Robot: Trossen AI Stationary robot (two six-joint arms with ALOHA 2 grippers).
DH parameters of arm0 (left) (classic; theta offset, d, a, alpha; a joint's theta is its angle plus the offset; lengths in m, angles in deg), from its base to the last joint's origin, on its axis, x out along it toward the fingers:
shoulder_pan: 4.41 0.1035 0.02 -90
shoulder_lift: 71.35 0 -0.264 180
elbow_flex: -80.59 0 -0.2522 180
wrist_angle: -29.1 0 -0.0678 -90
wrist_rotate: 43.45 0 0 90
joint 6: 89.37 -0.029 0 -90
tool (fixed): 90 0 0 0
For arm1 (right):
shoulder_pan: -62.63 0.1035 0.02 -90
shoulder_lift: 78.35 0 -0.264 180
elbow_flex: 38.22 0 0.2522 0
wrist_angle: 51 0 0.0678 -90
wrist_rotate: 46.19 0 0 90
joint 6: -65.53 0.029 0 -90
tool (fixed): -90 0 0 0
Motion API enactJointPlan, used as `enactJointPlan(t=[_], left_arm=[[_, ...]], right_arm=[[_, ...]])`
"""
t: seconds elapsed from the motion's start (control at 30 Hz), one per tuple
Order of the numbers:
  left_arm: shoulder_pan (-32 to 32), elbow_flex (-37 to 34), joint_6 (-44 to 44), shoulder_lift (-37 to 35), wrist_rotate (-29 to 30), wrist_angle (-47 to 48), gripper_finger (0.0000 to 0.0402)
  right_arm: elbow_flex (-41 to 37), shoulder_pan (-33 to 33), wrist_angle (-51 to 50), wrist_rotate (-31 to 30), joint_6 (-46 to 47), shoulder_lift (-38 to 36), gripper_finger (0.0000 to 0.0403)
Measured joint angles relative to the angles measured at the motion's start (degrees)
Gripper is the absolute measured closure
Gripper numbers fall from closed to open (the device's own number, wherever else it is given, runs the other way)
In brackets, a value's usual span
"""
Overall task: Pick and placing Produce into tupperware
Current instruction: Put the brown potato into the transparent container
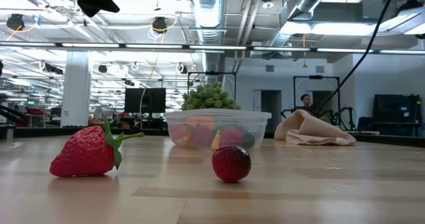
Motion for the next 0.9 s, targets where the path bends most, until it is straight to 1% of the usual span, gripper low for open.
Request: enactJointPlan(t=[0.2, 0.37, 0.53, 0.7, 0.9], left_arm=[[0.0, 0.0, 0.6, 0.0, 0.0, 0.0, 0.0237], [0.0, 0.0, 0.7, 0.0, 0.0, 0.0, 0.0237], [0.0, 0.0, 0.7, 0.0, 0.0, 0.0, 0.0237], [0.0, 0.0, 0.7, 0.0, 0.0, 0.4, 0.0237], [0.0, 0.0, 0.7, 0.0, 0.0, 0.5, 0.0237]], right_arm=[[0.0, -1.4, 2.0, 0.6, -4.0, 0.0, 0.0111], [-0.2, -1.6, 1.2, 0.6, -4.8, 0.0, 0.0064], [-2.3, -1.6, 2.8, 1.7, -5.0, 0.0, 0.0048], [-5.1, -1.6, 6.7, 3.3, -4.6, 0.0, 0.0046], [-7.9, -1.6, 9.3, 3.4, -3.6, 0.0, 0.0046]])
